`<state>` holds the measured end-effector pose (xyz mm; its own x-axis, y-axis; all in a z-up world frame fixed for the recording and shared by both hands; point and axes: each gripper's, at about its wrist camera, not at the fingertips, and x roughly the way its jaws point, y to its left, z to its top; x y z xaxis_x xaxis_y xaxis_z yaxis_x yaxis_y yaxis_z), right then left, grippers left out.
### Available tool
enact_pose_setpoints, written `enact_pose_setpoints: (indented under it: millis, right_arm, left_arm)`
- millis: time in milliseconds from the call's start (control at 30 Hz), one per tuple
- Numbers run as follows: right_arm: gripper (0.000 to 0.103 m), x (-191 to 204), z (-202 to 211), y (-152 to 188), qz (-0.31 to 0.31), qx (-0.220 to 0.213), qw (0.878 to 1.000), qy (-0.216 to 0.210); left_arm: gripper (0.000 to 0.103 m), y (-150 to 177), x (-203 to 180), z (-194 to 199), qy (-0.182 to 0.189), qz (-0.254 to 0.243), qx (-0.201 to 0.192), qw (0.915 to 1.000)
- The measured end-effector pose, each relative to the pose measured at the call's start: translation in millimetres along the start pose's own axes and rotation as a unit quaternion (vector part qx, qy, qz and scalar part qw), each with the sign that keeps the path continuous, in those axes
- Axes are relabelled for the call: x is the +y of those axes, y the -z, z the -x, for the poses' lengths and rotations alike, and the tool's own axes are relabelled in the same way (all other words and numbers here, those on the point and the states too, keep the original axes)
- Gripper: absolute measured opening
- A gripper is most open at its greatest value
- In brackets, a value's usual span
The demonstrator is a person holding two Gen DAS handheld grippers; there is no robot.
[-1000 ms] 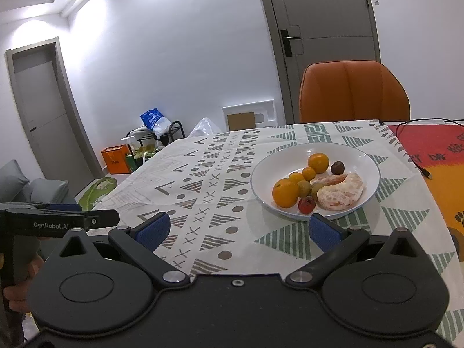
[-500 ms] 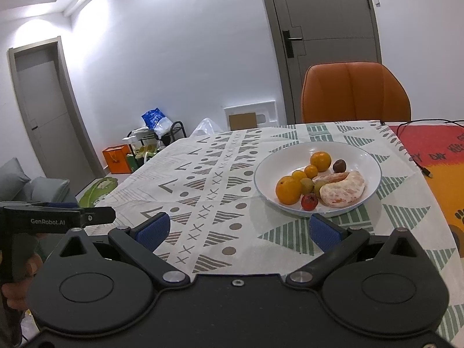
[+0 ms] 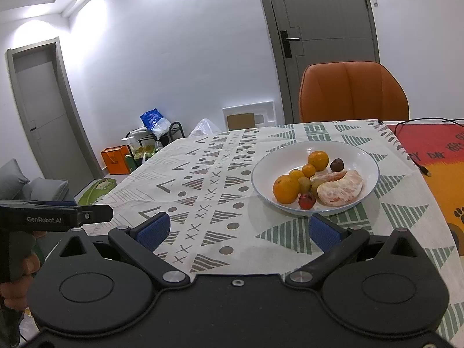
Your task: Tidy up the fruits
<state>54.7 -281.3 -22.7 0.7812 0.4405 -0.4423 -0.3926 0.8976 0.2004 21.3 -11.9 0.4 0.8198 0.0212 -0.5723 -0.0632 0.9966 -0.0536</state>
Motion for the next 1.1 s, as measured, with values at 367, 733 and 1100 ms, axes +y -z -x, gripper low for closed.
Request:
enact_pose_setpoints:
  millis: [367, 733, 1100]
  right_arm:
    - [0.103, -1.2, 0.1, -0.1, 0.000, 0.000, 1.000, 0.002]
    - [0.103, -0.8, 2.5, -2.6, -0.002, -0.007, 1.000, 0.014]
    - [0.103, -8.5, 4.3, 1.2, -0.007, -0.008, 1.000, 0.017]
  left_arm:
    - [0.098, 0.2, 0.2, 0.4, 0.001, 0.000, -0.001, 1.0000]
    - [0.098, -1.1, -1.0, 4.1, 0.005, 0.002, -0.005, 1.0000]
    - [0.098, -0.5, -6.6, 5.5, 0.002, -0.009, -0.016, 0.9998]
